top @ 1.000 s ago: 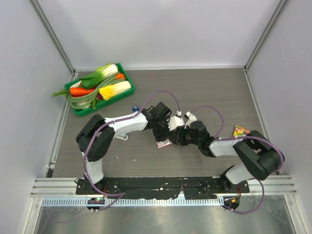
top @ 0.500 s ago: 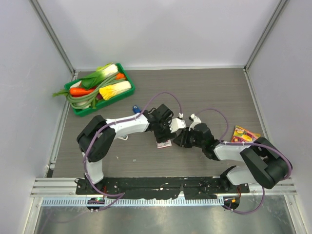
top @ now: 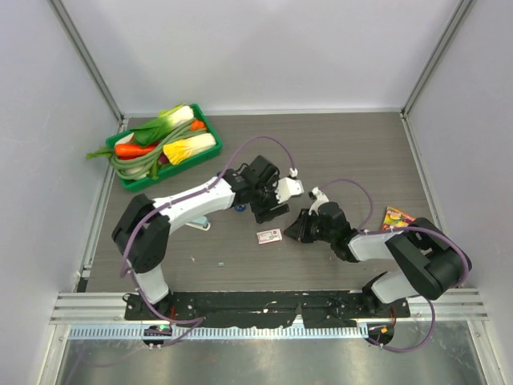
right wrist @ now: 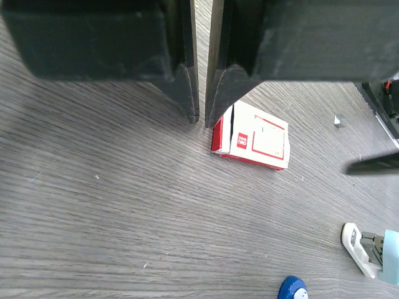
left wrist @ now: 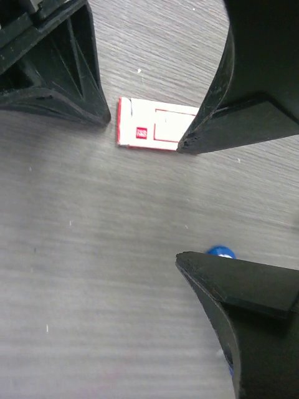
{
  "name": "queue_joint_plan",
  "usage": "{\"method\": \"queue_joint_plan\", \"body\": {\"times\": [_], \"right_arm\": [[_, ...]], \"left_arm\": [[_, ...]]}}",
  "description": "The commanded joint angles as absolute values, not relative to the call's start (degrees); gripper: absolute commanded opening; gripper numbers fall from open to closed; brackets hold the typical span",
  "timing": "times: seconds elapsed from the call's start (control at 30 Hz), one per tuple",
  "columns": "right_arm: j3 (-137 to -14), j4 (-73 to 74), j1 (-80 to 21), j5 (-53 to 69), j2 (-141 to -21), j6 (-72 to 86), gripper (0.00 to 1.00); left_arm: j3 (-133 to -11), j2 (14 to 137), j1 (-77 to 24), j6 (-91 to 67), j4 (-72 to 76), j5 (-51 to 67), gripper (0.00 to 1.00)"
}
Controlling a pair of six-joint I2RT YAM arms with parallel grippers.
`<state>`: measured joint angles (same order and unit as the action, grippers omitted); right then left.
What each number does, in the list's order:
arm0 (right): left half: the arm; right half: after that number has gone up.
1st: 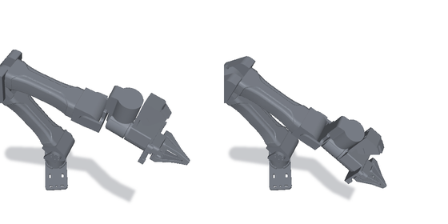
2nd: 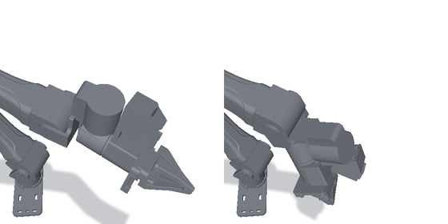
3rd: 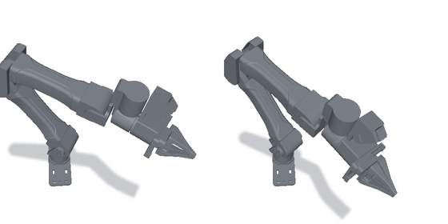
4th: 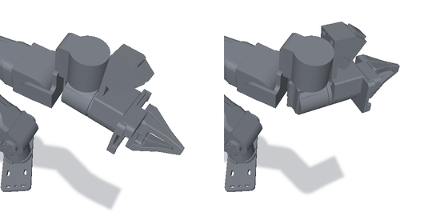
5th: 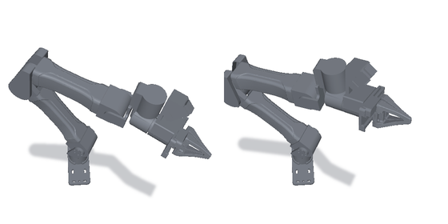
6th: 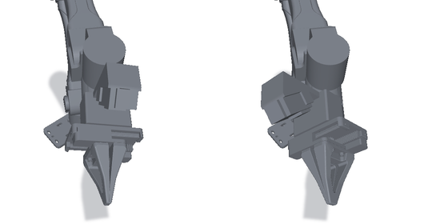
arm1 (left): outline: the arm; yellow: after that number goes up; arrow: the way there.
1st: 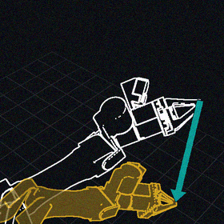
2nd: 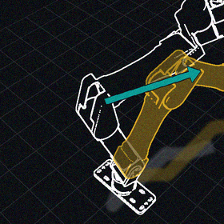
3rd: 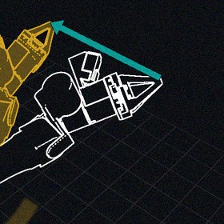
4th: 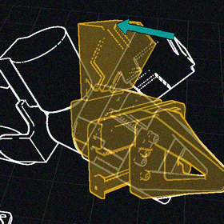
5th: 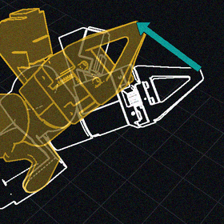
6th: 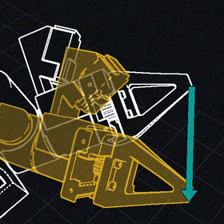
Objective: Unload the staples from the stapler
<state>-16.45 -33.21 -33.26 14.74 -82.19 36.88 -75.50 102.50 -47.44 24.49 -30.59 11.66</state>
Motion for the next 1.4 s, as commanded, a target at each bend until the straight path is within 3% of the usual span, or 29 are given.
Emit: {"method": "queue_joint_plan", "body": {"times": [0.0, 0.3, 0.67, 1.1, 1.23, 1.3, 1.37], "right_arm": [[-17.9, -33.7, -33.1, 16.2, -83.5, 36.9, 0.14], [-18.8, -34.5, -33.1, 17.6, -86.1, 37.2, 0.11], [-19.3, -34.1, -33.7, 18.5, -87.4, 37.5, 0.09], [-20.2, -27.4, -34.0, 13.3, -83.0, 34.4, 0.11], [-22.0, -17.3, -33.6, 7.4, -76.9, 32.4, 0.24], [-22.5, -15.5, -33.6, 6.2, -74.9, 31.9, 0.43], [-23.2, -13.7, -33.6, 5.0, -71.8, 31.6, 0.55]], "left_arm": [[-71.8, 95.7, -44.6, 28.2, -32.5, 11.8, 0.69], [-60.0, 95.3, -43.7, 33.2, -27.7, 9.1, 0.68], [-61.8, 101.9, -46.7, 28.3, -20.3, 9.3, 0.66], [-62.2, 100.6, -48.2, 28.7, -21.1, 6.0, 0.66], [-62.9, 96.4, -45.1, 29.0, -24.8, 4.1, 0.71], [-64.1, 94.4, -43.6, 28.9, -26.4, 4.0, 0.74], [-65.4, 91.1, -41.4, 28.2, -29.9, 5.0, 0.87]]}}
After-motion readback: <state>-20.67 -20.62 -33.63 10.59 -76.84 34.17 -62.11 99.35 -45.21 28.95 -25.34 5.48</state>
